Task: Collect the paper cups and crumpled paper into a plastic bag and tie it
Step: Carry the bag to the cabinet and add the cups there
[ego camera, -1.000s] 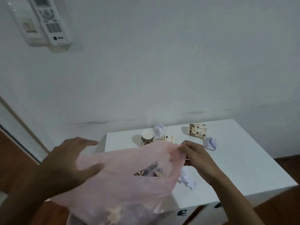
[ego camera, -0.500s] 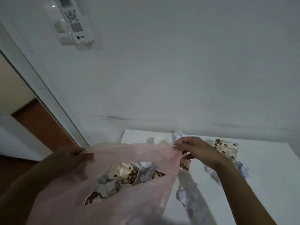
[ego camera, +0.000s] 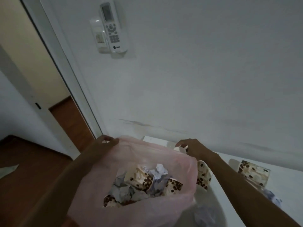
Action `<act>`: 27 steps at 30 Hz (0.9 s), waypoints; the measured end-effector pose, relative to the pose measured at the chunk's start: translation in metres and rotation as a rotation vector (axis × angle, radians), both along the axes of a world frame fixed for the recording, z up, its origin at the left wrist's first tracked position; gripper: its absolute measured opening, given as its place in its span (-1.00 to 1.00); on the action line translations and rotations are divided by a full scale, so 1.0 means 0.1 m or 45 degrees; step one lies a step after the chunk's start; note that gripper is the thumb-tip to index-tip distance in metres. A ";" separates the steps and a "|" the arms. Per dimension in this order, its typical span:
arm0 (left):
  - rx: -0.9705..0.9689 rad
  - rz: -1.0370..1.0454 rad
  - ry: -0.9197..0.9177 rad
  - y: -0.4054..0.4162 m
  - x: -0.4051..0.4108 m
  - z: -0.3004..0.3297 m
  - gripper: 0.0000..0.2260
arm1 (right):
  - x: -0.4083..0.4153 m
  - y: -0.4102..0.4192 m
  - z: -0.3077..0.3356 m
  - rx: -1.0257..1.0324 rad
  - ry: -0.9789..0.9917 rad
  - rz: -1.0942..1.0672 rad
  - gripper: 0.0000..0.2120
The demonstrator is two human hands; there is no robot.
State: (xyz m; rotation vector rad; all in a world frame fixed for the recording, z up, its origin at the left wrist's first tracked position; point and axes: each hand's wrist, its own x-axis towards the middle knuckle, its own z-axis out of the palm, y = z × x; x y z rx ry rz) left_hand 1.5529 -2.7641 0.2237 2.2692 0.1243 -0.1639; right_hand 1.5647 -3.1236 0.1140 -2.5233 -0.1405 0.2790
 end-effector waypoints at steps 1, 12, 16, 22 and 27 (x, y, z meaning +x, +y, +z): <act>-0.069 -0.004 -0.062 0.01 0.01 0.00 -0.87 | -0.02 0.00 0.01 0.037 -0.036 -0.055 -0.52; -0.044 -0.042 0.092 0.09 0.31 0.10 -0.84 | -0.90 0.45 1.55 0.855 -0.725 -0.350 -0.59; -0.205 -0.185 0.251 0.09 0.39 0.05 -0.85 | -1.05 0.94 1.50 0.553 -0.437 0.186 -0.47; -0.094 -0.556 -0.134 0.19 0.50 0.07 -0.90 | -0.97 1.03 1.17 -0.003 -0.506 0.209 -0.31; 0.619 -1.079 -0.068 0.33 0.52 0.19 -0.50 | -0.82 0.67 1.01 -0.530 0.178 -0.119 -0.21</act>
